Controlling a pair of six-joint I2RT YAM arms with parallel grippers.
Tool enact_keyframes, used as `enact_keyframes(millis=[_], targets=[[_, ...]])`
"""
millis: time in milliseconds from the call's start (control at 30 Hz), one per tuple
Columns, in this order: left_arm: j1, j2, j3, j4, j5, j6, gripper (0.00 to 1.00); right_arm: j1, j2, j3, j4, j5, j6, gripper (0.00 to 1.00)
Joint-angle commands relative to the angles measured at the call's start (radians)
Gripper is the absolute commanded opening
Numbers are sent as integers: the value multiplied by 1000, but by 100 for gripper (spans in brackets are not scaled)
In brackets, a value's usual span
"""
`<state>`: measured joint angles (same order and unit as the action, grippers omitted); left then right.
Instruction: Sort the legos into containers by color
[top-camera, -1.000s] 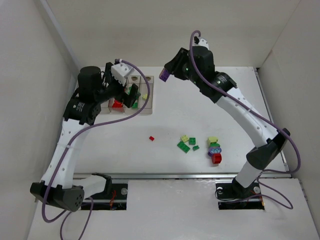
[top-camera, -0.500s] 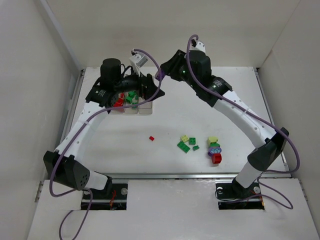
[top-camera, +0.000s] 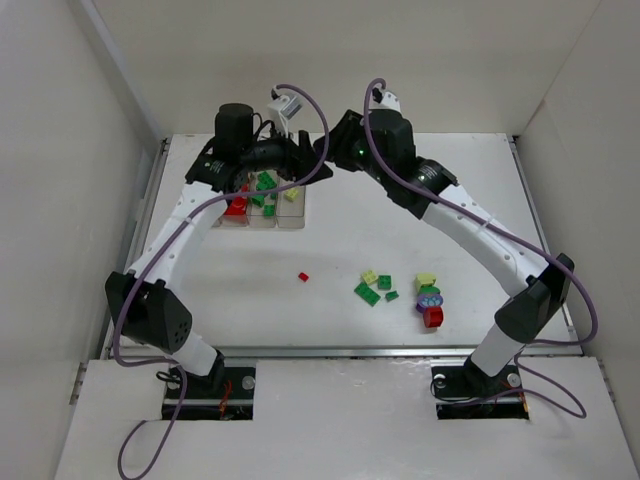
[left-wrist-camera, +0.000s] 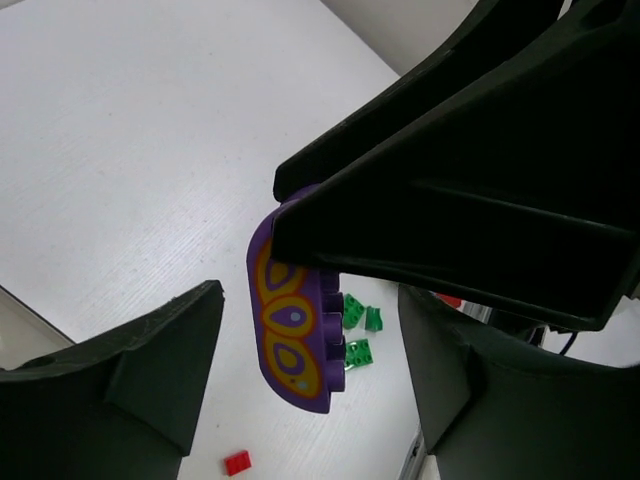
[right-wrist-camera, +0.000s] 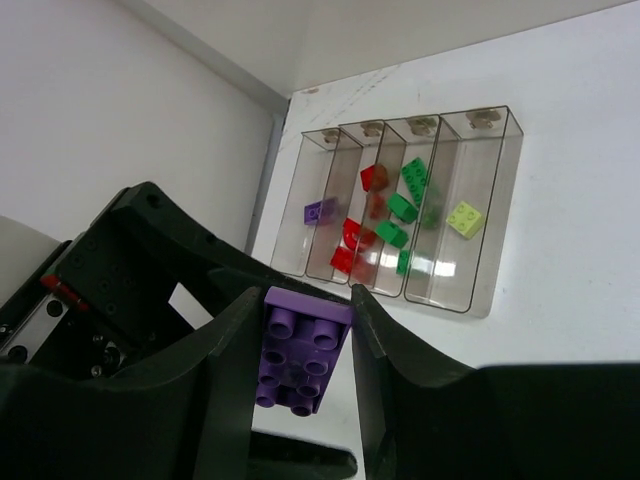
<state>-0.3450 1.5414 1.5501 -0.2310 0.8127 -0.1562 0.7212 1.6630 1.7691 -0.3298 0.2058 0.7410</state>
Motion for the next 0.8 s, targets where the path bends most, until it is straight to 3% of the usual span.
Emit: enact_keyframes(millis=[0,133,267,400,500,567,667,700,767], targets=[[-2,-9,53,-33,40,44,68,6,-37,-16,61,10,4,0],[-2,-56,64,-144,106,206,100,-3,-58,-37,109,-26,-37,0],[11,-140,74,-303,155,471,100,-54,-103,-114,282,-316,-289,0],[44,-208,65,-428,204,682,100,-123,-155,-148,291,-613,-484,0],[44,-208,97,-542,217,786,88,-167,-178,-172,291,-793,-538,0],[44,-208,97,-556,239,816,79,-180,-187,-183,291,-908,-558,0],[44,-196,97,-556,293,804,79,-180,-187,-183,291,-989,-569,0],[44,-167,97,-535,305,787,86,-180,-178,-183,291,-1037,-569,0],[35,-136,110,-512,333,744,90,-180,-168,-174,291,-1051,-557,0]])
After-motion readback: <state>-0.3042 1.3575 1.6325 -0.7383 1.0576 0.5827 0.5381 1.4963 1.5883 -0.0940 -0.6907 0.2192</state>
